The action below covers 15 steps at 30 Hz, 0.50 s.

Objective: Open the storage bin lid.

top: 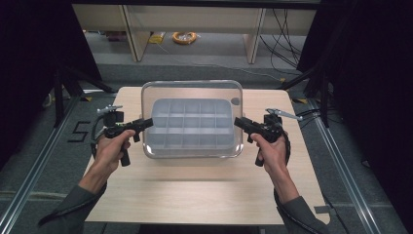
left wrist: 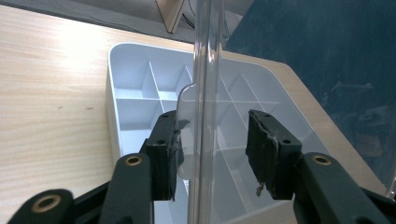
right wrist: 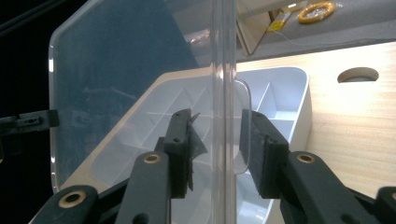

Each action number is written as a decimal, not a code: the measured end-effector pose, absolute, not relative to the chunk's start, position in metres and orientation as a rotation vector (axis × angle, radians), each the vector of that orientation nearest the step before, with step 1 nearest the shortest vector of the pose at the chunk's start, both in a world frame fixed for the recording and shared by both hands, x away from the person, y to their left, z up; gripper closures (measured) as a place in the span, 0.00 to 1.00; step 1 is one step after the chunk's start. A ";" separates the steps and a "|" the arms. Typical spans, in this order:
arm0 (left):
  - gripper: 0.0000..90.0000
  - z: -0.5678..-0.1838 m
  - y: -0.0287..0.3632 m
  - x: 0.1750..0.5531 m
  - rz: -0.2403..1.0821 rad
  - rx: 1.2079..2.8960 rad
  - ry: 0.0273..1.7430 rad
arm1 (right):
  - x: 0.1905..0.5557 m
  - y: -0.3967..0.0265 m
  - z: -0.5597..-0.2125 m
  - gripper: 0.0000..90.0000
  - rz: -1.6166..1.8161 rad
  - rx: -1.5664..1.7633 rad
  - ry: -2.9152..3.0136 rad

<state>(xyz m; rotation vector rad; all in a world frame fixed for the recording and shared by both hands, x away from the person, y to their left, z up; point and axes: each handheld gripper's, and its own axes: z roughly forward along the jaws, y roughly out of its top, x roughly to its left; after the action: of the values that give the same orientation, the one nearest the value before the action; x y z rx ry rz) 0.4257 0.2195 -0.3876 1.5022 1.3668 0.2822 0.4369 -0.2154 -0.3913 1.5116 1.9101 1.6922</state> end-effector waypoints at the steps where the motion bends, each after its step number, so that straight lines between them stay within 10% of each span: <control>1: 0.61 -0.388 0.219 0.426 0.282 1.502 1.367 | 0.437 -0.215 -0.391 0.72 1.692 1.512 1.910; 15: 0.60 -0.403 0.226 0.395 0.295 1.511 1.345 | 0.401 -0.211 -0.406 0.73 1.695 1.461 1.930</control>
<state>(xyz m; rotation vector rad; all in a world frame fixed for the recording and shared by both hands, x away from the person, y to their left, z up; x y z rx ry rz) 0.3947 0.2264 -0.4033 1.5114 1.3454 0.2950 0.4008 -0.2114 -0.4062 1.4609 1.9297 1.6954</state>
